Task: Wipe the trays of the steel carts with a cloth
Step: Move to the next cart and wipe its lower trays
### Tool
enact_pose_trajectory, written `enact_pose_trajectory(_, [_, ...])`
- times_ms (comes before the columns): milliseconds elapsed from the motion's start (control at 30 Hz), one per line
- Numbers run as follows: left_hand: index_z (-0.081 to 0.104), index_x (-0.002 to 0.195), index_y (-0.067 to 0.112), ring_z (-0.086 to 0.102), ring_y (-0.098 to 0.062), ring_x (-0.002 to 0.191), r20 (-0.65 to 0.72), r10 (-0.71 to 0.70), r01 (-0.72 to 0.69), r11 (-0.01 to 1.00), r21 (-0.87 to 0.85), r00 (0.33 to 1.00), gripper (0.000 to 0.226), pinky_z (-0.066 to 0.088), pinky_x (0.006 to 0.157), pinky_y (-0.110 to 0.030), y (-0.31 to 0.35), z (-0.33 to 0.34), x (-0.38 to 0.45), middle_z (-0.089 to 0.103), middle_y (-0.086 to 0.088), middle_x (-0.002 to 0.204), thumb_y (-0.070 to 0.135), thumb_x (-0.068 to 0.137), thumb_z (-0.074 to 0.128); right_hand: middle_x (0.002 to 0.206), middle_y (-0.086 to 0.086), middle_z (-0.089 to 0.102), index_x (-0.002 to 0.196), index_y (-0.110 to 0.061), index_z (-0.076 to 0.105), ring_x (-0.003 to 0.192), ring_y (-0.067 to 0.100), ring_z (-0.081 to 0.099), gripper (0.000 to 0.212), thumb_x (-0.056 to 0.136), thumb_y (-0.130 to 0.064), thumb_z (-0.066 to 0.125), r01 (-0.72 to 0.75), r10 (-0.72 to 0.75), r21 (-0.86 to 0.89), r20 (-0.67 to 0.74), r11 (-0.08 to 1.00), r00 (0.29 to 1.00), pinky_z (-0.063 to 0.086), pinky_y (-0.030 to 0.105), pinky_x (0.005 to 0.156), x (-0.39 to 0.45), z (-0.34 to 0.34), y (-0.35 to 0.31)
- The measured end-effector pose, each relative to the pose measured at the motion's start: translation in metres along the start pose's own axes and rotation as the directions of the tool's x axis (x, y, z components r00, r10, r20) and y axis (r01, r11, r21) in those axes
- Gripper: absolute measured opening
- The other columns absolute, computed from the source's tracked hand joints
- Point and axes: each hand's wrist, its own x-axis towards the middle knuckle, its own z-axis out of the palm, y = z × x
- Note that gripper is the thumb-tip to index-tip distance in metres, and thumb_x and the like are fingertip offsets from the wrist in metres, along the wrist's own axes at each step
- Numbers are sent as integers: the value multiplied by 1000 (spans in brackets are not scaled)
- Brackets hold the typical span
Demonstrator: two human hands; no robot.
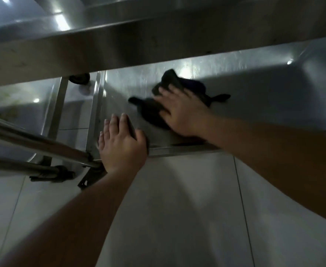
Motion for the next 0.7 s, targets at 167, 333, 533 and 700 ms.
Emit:
enact_pose_trajectory(167, [19,167,33,3,-13,162,24,16,-16,1000,-1,1000,72,0,131,-41,-3,1,-1,14,4,176,55,100,30,170,-16,21,160,-39,35,158,8,12,63,101,-58,23,136,-136,18,-11,990,991,11,40,128,-82,12,46])
enact_pose_trajectory(333, [14,168,32,0,-13,162,37,29,-29,1000,4,999,75,-3,130,-40,-6,2,-1,11,3,177,57,98,28,168,13,32,158,-20,43,155,41,27,52,108,-36,39,-273,278,52,-138,961,951,23,62,124,-102,-26,163])
enact_pose_trajectory(533, [17,168,30,0,-14,162,25,17,-17,1000,10,1000,77,-3,130,-40,-4,3,0,11,2,177,57,97,28,171,4,23,161,-19,31,159,29,16,60,107,-43,33,-668,690,172,-182,724,701,16,56,126,-14,-38,142])
enact_pose_trajectory(700, [19,168,30,2,-14,163,30,15,-16,1000,12,999,78,1,131,-41,-3,1,0,13,2,177,58,95,28,172,-2,23,162,-27,31,159,22,15,61,105,-47,34,-436,450,115,-161,892,878,11,51,128,44,-23,67])
